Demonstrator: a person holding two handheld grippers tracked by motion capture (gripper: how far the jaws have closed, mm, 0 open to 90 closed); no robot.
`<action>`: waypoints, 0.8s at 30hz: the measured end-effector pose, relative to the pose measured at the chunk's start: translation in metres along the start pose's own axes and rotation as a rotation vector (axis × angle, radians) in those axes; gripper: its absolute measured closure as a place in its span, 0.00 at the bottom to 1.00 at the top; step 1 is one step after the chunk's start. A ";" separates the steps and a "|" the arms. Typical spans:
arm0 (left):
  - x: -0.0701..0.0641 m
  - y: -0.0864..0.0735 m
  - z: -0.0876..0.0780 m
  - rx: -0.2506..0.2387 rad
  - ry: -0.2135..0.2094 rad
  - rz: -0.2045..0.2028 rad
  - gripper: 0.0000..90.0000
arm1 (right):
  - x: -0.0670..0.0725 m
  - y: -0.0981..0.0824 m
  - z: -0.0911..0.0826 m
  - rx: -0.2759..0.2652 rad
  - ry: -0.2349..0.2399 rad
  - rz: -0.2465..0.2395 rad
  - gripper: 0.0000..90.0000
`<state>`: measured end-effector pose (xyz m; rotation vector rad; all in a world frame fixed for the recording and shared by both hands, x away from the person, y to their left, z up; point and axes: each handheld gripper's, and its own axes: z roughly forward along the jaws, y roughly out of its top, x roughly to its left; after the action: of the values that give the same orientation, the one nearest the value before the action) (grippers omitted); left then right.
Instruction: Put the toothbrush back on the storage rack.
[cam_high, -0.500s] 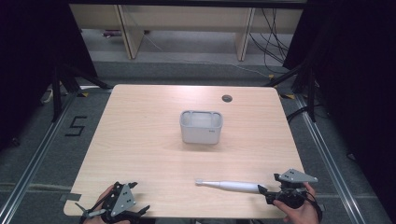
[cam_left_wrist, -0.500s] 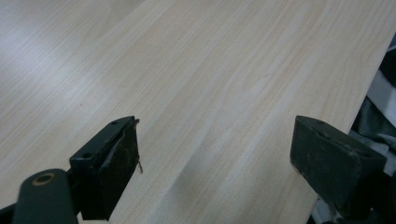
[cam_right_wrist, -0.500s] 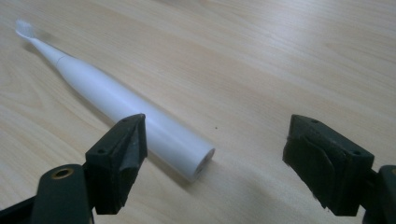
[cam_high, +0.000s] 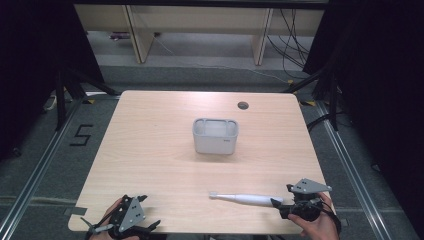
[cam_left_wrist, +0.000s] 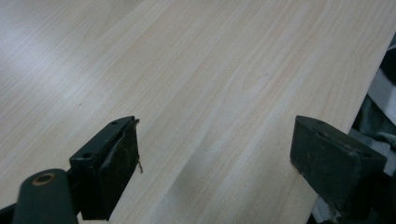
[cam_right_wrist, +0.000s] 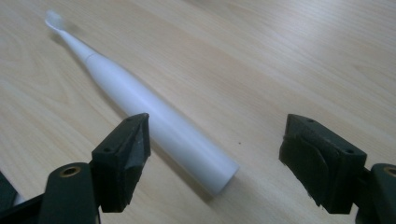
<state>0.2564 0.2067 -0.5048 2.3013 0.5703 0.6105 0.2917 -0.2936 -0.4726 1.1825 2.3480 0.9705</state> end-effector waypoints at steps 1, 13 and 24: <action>0.001 0.000 -0.001 0.011 0.002 0.015 0.17 | 0.002 0.002 0.000 -0.002 0.000 -0.007 0.27; 0.000 0.000 0.000 0.000 0.001 0.000 0.17 | 0.021 0.027 0.015 0.081 0.079 -0.212 0.37; 0.000 0.000 0.000 0.001 -0.001 0.003 0.17 | 0.030 0.040 0.030 0.146 0.111 -0.300 0.46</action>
<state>0.2567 0.2068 -0.5051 2.3037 0.5674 0.6103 0.3134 -0.2395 -0.4656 0.8079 2.6251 0.7910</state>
